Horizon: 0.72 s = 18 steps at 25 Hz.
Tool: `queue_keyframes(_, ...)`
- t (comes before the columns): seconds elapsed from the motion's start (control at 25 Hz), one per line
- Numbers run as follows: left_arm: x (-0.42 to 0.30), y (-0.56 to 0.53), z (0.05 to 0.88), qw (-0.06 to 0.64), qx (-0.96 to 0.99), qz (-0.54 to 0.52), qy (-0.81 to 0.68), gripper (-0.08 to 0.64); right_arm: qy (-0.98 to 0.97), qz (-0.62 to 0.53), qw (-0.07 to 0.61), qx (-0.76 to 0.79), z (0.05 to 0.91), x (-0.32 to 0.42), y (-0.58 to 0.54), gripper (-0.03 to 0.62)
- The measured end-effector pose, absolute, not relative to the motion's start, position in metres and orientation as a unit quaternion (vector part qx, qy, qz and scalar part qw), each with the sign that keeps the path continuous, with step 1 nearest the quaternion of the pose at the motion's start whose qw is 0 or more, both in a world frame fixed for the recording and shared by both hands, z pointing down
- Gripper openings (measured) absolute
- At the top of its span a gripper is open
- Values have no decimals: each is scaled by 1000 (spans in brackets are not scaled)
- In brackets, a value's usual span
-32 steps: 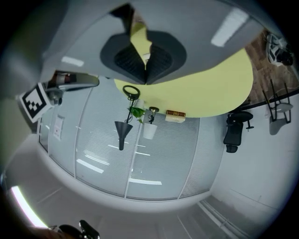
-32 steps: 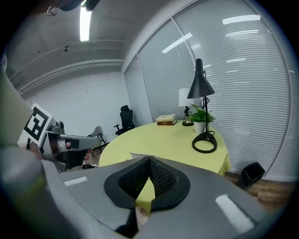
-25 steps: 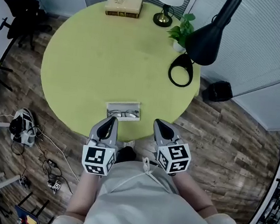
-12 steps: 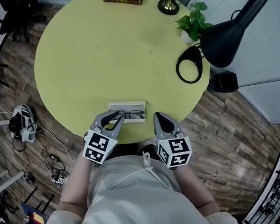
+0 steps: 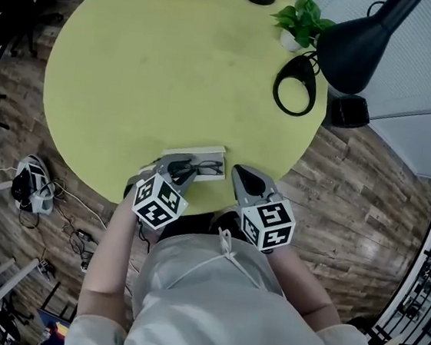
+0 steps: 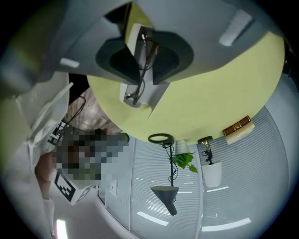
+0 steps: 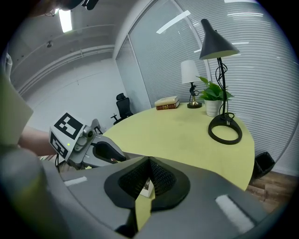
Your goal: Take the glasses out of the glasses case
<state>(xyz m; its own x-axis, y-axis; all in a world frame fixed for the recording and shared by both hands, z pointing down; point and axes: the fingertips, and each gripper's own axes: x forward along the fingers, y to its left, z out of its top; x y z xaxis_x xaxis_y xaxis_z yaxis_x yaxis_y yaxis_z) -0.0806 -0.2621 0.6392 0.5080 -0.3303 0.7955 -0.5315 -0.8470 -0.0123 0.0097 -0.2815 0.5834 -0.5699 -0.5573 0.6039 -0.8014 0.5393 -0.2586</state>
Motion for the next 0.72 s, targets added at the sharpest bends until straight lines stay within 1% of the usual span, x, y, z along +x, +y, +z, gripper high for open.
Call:
queue_keyframes(0.2, -73, -259, 649, 145, 863, 447, -186, 92, -839, 273, 243, 404, 589, 16, -278, 0)
queue_keyframes(0.28, -71, -260, 652, 142, 860, 461, -167, 91, -834, 276, 244, 411, 589, 21, -279, 0)
queue_keyframes(0.44, -68, -256, 661, 135, 851, 492, -126, 63, -831, 276, 246, 416, 590, 27, -284, 0)
queue_keyframes(0.52, -67, -256, 664, 128, 847, 503, -115, 58, -830, 277, 246, 418, 590, 29, -287, 0)
queue_keyframes(0.6, -67, -257, 666, 122, 844, 511, -110, 37, -829, 278, 246, 419, 591, 30, -289, 0)
queue_keyframes(0.72, -66, -257, 668, 115, 841, 518, -100, 31, -830, 277, 247, 417, 592, 30, -289, 0)
